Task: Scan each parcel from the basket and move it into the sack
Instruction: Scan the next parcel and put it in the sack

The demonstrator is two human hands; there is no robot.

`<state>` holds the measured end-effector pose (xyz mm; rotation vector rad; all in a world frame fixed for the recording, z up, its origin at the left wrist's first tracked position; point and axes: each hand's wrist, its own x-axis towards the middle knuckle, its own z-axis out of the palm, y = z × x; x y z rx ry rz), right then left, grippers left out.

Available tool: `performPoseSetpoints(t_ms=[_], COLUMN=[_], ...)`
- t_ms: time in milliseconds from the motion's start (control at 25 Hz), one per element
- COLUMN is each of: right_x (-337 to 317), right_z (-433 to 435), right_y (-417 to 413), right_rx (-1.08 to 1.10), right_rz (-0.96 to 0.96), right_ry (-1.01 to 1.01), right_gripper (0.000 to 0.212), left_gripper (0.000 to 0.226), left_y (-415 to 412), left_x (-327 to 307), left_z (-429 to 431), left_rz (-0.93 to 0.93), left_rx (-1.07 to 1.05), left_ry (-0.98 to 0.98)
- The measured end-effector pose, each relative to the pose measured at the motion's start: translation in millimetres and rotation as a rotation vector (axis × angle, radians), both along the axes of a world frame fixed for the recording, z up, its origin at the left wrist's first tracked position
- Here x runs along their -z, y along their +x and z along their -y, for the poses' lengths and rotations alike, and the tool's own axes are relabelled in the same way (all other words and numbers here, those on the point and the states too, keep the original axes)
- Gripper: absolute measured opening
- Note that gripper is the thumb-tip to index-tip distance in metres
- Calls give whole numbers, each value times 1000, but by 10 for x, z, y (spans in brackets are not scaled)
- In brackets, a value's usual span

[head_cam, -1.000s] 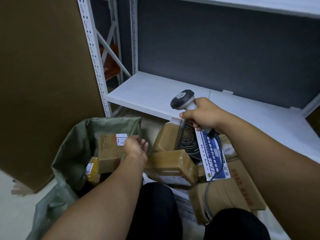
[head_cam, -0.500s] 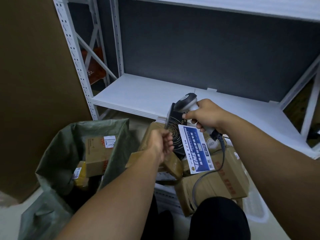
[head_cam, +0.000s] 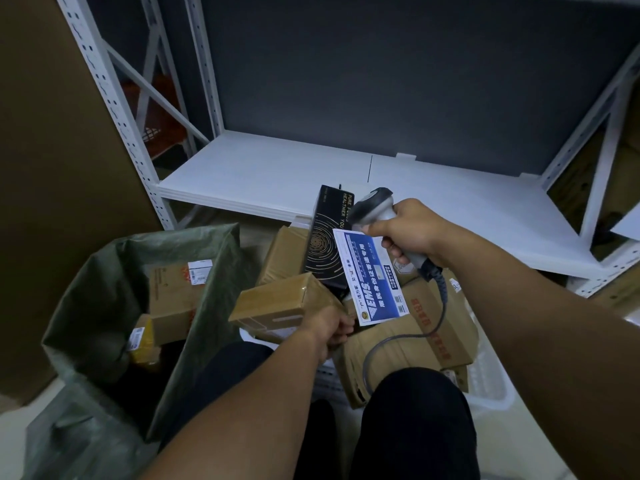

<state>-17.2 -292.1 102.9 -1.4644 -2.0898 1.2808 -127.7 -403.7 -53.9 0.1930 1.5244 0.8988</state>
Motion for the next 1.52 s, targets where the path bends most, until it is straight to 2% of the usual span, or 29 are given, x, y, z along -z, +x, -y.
performPoseSetpoints(t_ms=[120,200,280,320,480,640,920,1040,1320,1440,1520], right_x=[63,100,140,168,288,372,399,329,14,-85,-137], right_z=[-26,-55,-84,-101,-174,-219,-171,-73,181,327,402], right_y=[56,87,116,135,228,334,468,496,596,668,723], right_rx=[1,2,3,8,43,59,78,82,110,121,130], right_rz=[-30,-45,-48,-45,-45,-48,-29,-21,-59,-63,-68], right_ry=[-24,-33,-35,-34,-48,-56,-57,-48,12,38,49], right_gripper=[31,28,27,27,29,34,32,31,32,29,26], left_gripper=[14,9,34,39,39,24,39,48,43,33,38], left_y=[38,82,137,172,234,276,326,318,273,281,282], left_x=[175,280,347,361,452,477,540,463,28,-208,-292], left_z=[103,171,183,177,149,134,100,126,231,331,349], left_rz=[-77,-11,101,135,168,197,179,157,81,43,16], left_rx=[-24,-22,14,30,15,-16,4,37,99,163,195], left_ry=[-62,-81,-97,-96,-121,-123,-102,-77,41,75,91])
